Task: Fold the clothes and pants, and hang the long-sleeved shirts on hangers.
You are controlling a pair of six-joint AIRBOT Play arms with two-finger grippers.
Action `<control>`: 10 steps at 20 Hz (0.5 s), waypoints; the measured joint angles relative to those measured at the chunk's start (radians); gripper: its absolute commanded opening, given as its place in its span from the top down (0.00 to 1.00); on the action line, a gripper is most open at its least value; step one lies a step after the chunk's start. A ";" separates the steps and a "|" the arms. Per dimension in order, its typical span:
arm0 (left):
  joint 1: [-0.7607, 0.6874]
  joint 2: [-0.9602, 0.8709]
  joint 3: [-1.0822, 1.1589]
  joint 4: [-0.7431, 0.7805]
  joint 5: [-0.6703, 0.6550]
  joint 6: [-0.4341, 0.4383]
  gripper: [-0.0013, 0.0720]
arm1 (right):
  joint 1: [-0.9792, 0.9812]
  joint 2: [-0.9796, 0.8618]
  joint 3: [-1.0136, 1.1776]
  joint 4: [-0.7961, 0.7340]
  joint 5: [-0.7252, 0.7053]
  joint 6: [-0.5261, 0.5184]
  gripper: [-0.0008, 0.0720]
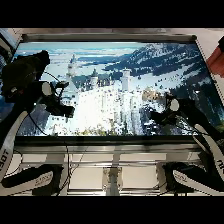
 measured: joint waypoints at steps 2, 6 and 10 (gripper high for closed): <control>0.000 -0.002 0.000 0.000 0.000 0.000 0.32 | 0.000 0.000 0.000 0.000 0.000 0.000 0.96; 0.000 -0.011 0.000 0.000 0.000 0.000 0.32 | 0.000 0.000 0.003 0.000 -0.002 0.000 0.95; 0.000 -0.014 0.000 0.000 0.000 0.000 0.32 | 0.000 0.000 0.005 0.000 -0.041 0.000 0.95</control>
